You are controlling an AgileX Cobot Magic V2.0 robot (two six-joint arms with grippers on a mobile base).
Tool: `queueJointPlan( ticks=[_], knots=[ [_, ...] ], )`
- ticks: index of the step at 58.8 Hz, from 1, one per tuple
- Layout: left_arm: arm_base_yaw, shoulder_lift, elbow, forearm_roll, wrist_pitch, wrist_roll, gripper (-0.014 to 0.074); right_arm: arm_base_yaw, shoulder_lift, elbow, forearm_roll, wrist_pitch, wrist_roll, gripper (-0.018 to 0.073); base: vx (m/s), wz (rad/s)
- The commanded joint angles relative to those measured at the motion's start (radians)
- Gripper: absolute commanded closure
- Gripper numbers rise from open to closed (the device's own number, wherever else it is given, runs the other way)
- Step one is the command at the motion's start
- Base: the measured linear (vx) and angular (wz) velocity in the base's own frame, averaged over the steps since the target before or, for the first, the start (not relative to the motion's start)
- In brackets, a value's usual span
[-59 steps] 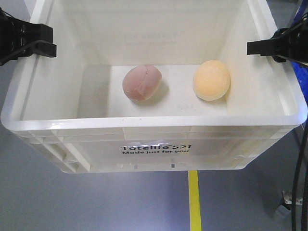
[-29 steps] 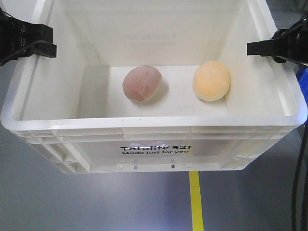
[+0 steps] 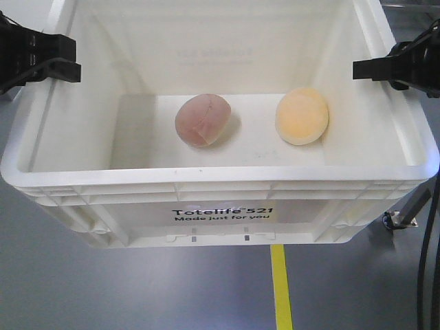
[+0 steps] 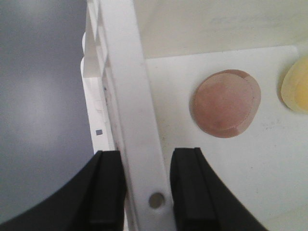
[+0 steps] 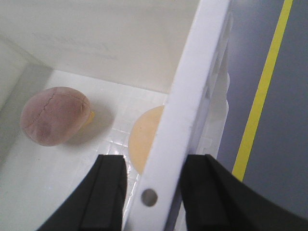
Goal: Place moving items into box and shelve
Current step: 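Keep holding the crate rims with both grippers during driving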
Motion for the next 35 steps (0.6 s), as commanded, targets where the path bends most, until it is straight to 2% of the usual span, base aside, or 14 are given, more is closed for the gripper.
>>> queueJointPlan(
  ticks=[1,35],
  knots=[
    [-0.006,-0.030,-0.051,-0.066,-0.138,0.010,0.0603,0.004,-0.041,-0.050,0.110,-0.043,-0.044,0.0565,0.54,-0.04],
    [-0.006,-0.030,-0.051,-0.066,-0.138,0.010,0.0603,0.004,-0.041,-0.050,0.110,-0.043,-0.044,0.0565,0.53,-0.07]
  ],
)
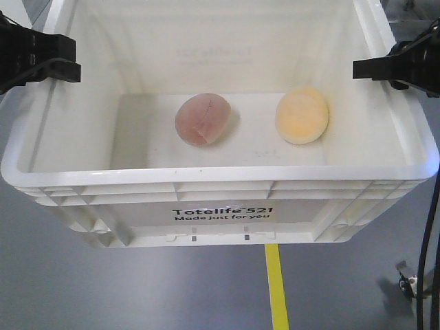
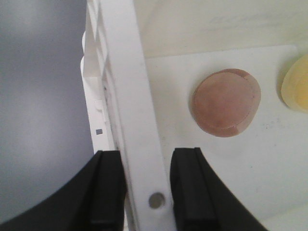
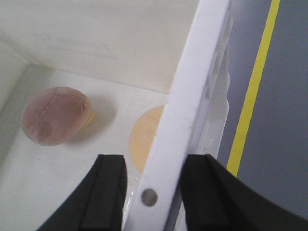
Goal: Place moving items into box and shelve
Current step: 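Keep holding the crate rims with both grippers during driving, then carry the crate with both grippers toward the shelving area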
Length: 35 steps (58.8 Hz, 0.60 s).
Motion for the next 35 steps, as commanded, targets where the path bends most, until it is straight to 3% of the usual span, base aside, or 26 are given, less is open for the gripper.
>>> queueJointPlan(
  ticks=[1,35],
  knots=[
    [-0.006,-0.030,-0.051,-0.066,-0.138,0.010,0.0603,0.004,-0.041,-0.050,0.110,-0.042,-0.044,0.0565,0.52,-0.11],
    [-0.006,-0.030,-0.051,-0.066,-0.138,0.010,0.0603,0.004,-0.041,-0.050,0.109,-0.044,-0.044,0.0565,0.51,-0.10]
  ],
)
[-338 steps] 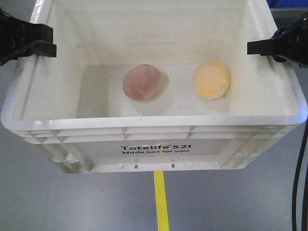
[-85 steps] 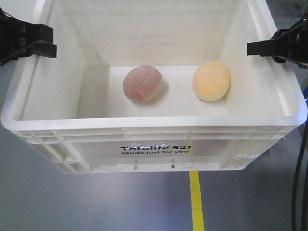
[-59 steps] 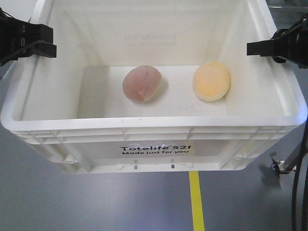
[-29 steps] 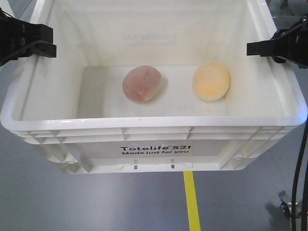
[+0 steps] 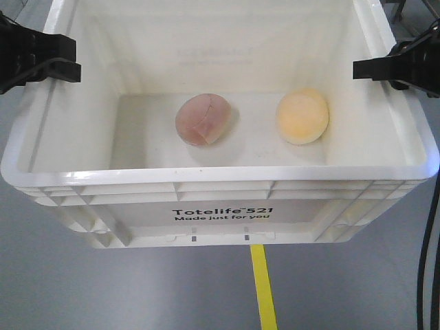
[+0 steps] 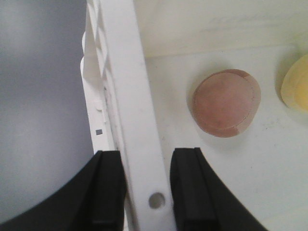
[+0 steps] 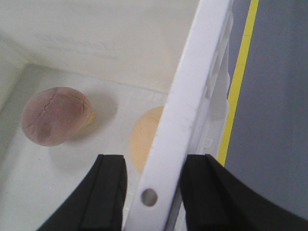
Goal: Place moving items into box and shelve
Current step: 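Carry the crate with both grippers toward the shelving area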
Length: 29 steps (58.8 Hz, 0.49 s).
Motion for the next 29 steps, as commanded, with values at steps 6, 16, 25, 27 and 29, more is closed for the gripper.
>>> queueJointPlan(
  ticks=[6,16,25,27,29],
  knots=[
    [-0.006,-0.030,-0.051,-0.066,-0.138,0.010,0.0603,0.004,-0.041,-0.050,0.109,-0.044,-0.044,0.0565,0.48,-0.09],
    [-0.006,-0.030,-0.051,-0.066,-0.138,0.010,0.0603,0.004,-0.041,-0.050,0.109,-0.043,-0.044,0.0565,0.48,-0.12],
    [-0.006,-0.030,-0.051,-0.066,-0.138,0.010,0.0603,0.004,-0.041,-0.050,0.109,-0.043,-0.044,0.0565,0.48,-0.14],
    [-0.006,-0.030,-0.051,-0.066,-0.138,0.010,0.0603,0.004,-0.041,-0.050,0.109,-0.043,-0.044,0.0565,0.48,-0.15],
    [-0.006,-0.030,-0.051,-0.066,-0.138,0.010,0.0603,0.004,-0.041,-0.050,0.109,-0.043,-0.044,0.0565,0.47,-0.16]
  ],
)
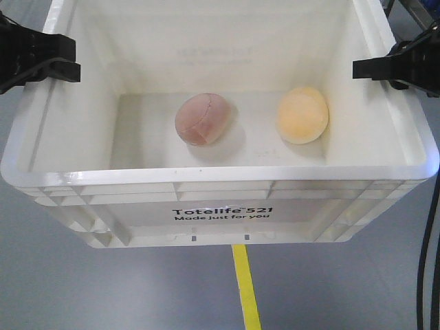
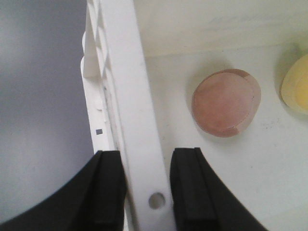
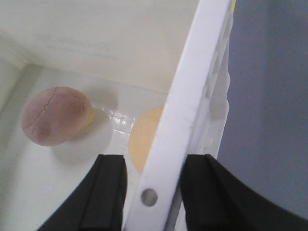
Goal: Place moving items into box and shelve
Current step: 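Carry the crate with both grippers toward the shelving area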
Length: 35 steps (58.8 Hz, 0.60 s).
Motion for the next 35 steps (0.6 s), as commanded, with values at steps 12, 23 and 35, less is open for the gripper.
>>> queueJointPlan(
  ticks=[12,23,35],
  knots=[
    [-0.006,-0.030,-0.051,-0.066,-0.138,0.010,0.0603,0.004,-0.041,-0.050,0.109,-0.042,-0.044,0.0565,0.46,-0.20],
    [-0.006,-0.030,-0.051,-0.066,-0.138,0.010,0.0603,0.004,-0.041,-0.050,0.109,-0.042,-0.044,0.0565,0.44,-0.25],
    [-0.006,-0.030,-0.051,-0.066,-0.138,0.010,0.0603,0.004,-0.041,-0.050,0.109,-0.042,-0.044,0.0565,0.42,-0.32]
  ],
)
